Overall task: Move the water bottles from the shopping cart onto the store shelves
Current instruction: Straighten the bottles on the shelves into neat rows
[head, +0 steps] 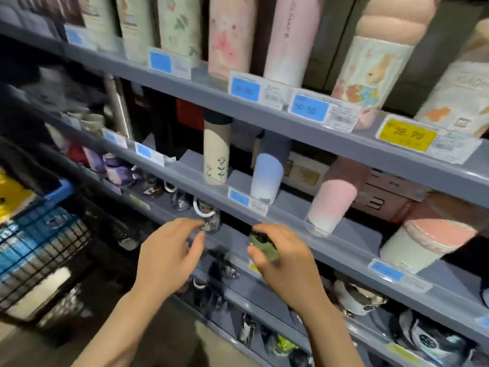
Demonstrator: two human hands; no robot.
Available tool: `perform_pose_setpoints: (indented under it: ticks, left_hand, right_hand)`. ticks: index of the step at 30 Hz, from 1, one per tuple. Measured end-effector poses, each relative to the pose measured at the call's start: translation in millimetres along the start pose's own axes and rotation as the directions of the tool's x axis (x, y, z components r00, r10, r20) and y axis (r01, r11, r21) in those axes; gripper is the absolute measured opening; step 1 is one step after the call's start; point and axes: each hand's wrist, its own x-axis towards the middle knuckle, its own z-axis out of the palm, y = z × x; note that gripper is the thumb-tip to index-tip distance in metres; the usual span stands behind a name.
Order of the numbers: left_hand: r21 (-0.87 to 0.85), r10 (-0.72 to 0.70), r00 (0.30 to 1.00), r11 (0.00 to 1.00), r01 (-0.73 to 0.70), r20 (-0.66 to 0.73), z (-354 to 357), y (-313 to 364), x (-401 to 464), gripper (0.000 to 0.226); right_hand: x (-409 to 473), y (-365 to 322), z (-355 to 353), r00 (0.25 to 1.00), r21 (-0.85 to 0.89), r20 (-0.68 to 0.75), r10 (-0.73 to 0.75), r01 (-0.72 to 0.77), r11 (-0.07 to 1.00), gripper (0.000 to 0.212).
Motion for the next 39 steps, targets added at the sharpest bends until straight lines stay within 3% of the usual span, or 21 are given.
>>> perform_pose_setpoints:
  ticks: [3,8,12,15,19,22,25,28,31,34,39]
  left_hand:
    - [-0.033,-0.041,0.998,0.999,0.04,-0.051,-13,-50,19,0.04]
    - [-0.067,-0.117,0.991,0.991,0.113,-0.057,-39,-157,61,0.04]
    - [-0.085,-0.287,0.957,0.956,0.282,-0.051,-55,-234,94,0.016]
    - [-0.092,-0.263,0.963,0.962,0.257,-0.056,-55,-272,116,0.029]
    - [-0.126,-0.208,0.978,0.97,0.207,0.001,-51,-305,136,0.039]
    - [-0.168,-0.224,0.974,0.96,0.224,0.022,-47,-320,146,0.034]
    - [-0.102,-0.208,0.978,0.972,0.21,0.022,-50,-331,160,0.038]
    - [-0.079,-0.247,0.969,0.966,0.247,0.01,-61,-341,180,0.037]
    - [-0.07,-0.268,0.963,0.961,0.266,-0.033,-64,-347,205,0.029]
    - [-0.122,-0.249,0.968,0.962,0.245,-0.021,-52,-346,230,0.041]
    - [-0.158,-0.126,0.991,0.979,0.13,0.039,-25,-352,255,0.047]
  right_hand:
    - [35,-17,38,0.986,0.109,0.153,0.068,-0.085,0.99,0.026]
    - [107,-58,126,0.958,0.274,0.169,0.232,-0.272,0.923,0.016]
    - [156,-100,190,0.962,0.274,0.211,0.171,-0.226,0.935,0.014]
    - [184,-120,217,0.977,0.254,0.171,0.126,-0.167,0.953,0.023]
    - [212,-129,246,0.987,0.117,0.086,0.137,-0.147,0.982,0.038]
    - [243,-133,268,0.999,0.026,0.007,0.033,-0.033,0.999,0.04]
    - [274,-137,294,0.987,-0.11,-0.102,-0.121,0.109,0.988,0.046]
    - [296,-132,319,0.98,-0.25,-0.14,-0.139,0.101,0.963,0.063]
    - [300,-115,343,0.978,-0.376,-0.136,-0.155,0.094,0.922,0.061]
    - [298,-93,356,0.967,-0.472,-0.103,-0.233,0.159,0.867,0.064]
    - [300,-87,359,0.954,-0.554,-0.068,-0.292,0.207,0.807,0.061]
